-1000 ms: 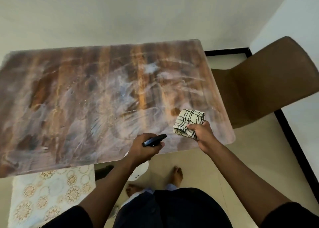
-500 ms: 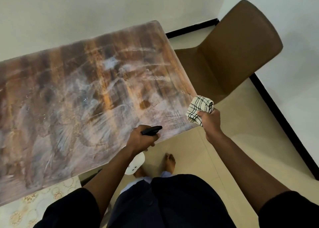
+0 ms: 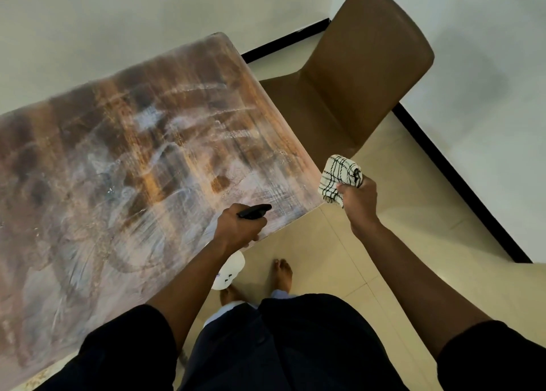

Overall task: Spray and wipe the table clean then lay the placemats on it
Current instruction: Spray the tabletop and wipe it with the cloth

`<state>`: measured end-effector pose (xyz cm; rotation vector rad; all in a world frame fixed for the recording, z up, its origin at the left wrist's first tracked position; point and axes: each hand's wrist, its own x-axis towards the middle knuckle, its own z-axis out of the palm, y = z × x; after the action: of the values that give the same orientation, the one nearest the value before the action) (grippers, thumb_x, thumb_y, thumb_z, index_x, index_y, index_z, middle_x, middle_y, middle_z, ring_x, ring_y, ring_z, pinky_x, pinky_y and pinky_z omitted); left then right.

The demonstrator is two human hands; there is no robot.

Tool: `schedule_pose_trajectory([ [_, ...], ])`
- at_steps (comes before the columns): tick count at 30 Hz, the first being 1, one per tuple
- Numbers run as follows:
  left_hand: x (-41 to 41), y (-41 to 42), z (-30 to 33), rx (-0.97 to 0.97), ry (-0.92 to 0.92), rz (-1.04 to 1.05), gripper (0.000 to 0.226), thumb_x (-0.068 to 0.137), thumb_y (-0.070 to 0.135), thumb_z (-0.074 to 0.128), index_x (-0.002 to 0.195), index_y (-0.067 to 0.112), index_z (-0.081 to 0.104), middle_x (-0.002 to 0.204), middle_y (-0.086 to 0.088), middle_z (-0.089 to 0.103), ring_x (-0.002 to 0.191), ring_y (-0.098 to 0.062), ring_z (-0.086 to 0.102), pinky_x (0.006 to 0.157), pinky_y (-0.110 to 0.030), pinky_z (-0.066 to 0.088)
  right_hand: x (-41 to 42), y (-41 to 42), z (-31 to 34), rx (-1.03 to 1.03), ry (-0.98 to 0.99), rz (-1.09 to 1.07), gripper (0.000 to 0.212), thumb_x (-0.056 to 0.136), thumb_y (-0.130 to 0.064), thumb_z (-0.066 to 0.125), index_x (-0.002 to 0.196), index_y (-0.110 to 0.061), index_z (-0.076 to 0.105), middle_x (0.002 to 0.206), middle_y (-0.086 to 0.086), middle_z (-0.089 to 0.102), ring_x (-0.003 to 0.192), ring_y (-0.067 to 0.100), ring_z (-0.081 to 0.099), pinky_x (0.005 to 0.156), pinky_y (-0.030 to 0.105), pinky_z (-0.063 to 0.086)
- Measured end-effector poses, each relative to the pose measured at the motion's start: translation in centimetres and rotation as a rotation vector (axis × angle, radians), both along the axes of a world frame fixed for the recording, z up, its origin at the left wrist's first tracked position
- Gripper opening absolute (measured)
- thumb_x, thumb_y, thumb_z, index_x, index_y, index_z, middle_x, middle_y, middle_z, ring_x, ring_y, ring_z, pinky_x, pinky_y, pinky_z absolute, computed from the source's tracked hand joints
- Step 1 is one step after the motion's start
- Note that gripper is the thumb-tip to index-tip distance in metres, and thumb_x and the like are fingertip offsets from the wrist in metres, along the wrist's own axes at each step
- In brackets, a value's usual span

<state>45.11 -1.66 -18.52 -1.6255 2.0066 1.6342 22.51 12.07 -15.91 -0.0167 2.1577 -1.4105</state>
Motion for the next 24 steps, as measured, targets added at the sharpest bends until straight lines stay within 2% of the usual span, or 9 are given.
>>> schedule_pose_trajectory([
  [2, 0.0, 0.0, -0.2, -0.031, -0.004, -0.009, 0.004, 0.09, 0.026, 0.073, 0.089, 0.029, 0.075, 0.07, -0.006, 0.079, 0.069, -0.027, 0.079, 0.061, -0.042, 0.067, 0.0, 0.1, 0.2, -0.008, 0.003, 0.003, 0.042, 0.09, 0.008, 0.059, 0.129, -0.005, 0.07, 0.111, 0.006, 0.074, 0.099, 0.023, 0.073, 0.075, 0.023, 0.06],
  [3, 0.2, 0.0, -0.3, -0.036, -0.007, 0.002, 0.004, 0.091, 0.025, 0.073, 0.093, 0.027, 0.076, 0.071, -0.007, 0.079, 0.068, -0.026, 0.079, 0.061, -0.041, 0.067, 0.0, 0.1, 0.1, -0.006, 0.003, 0.006, 0.042, 0.09, 0.008, 0.059, 0.129, -0.005, 0.07, 0.112, 0.006, 0.074, 0.1, 0.023, 0.073, 0.076, 0.023, 0.06],
  [7, 1.1, -0.5, -0.3, 0.019, 0.008, 0.077, 0.031, 0.096, 0.025, 0.075, 0.126, 0.019, 0.073, 0.081, -0.008, 0.08, 0.07, -0.024, 0.08, 0.051, -0.03, 0.057, 0.3, -0.3, -0.4, 0.033, -0.008, 0.034, 0.041, 0.088, 0.003, 0.062, 0.126, -0.008, 0.071, 0.114, 0.009, 0.076, 0.104, 0.027, 0.073, 0.095, 0.044, 0.06],
  [10, 2.4, -0.5, -0.1, 0.054, 0.035, 0.122, 0.041, 0.097, 0.022, 0.075, 0.138, 0.017, 0.07, 0.081, -0.008, 0.078, 0.071, -0.022, 0.08, 0.049, -0.027, 0.055, 0.7, -0.7, -0.6, 0.048, -0.011, 0.061, 0.042, 0.087, -0.001, 0.064, 0.128, -0.008, 0.071, 0.118, 0.01, 0.075, 0.106, 0.028, 0.072, 0.097, 0.047, 0.059],
  [15, 5.1, 0.0, -0.1, 0.014, -0.024, 0.163, 0.032, 0.093, 0.021, 0.075, 0.124, 0.015, 0.077, 0.07, -0.009, 0.078, 0.073, -0.03, 0.079, 0.049, -0.028, 0.055, 1.9, -1.8, -0.9, 0.07, -0.01, 0.127, 0.041, 0.088, -0.002, 0.064, 0.128, -0.007, 0.07, 0.119, 0.011, 0.075, 0.107, 0.028, 0.072, 0.096, 0.047, 0.06],
  [18, 7.0, 0.3, -0.3, 0.008, -0.022, 0.234, 0.029, 0.092, 0.021, 0.077, 0.12, 0.014, 0.077, 0.071, -0.008, 0.076, 0.065, -0.023, 0.077, 0.049, -0.029, 0.053, 2.6, -2.7, -1.1, 0.074, -0.01, 0.168, 0.04, 0.085, -0.004, 0.064, 0.124, -0.008, 0.072, 0.115, 0.01, 0.076, 0.105, 0.028, 0.073, 0.094, 0.049, 0.06],
  [22, 9.6, 0.5, -0.6, 0.038, -0.006, 0.308, 0.034, 0.093, 0.025, 0.078, 0.125, 0.017, 0.074, 0.071, -0.006, 0.075, 0.066, -0.023, 0.078, 0.046, -0.027, 0.05, 3.9, -3.9, -0.9, 0.075, -0.005, 0.205, 0.034, 0.087, -0.001, 0.064, 0.12, -0.006, 0.072, 0.114, 0.013, 0.076, 0.104, 0.03, 0.073, 0.094, 0.048, 0.06],
  [24, 10.8, 0.8, -0.6, 0.029, -0.006, 0.353, 0.03, 0.091, 0.023, 0.078, 0.12, 0.012, 0.076, 0.068, -0.007, 0.074, 0.064, -0.023, 0.077, 0.046, -0.027, 0.049, 4.4, -4.4, -1.0, 0.079, -0.002, 0.234, 0.034, 0.09, 0.001, 0.063, 0.122, -0.005, 0.071, 0.115, 0.013, 0.075, 0.106, 0.03, 0.072, 0.093, 0.045, 0.061],
])
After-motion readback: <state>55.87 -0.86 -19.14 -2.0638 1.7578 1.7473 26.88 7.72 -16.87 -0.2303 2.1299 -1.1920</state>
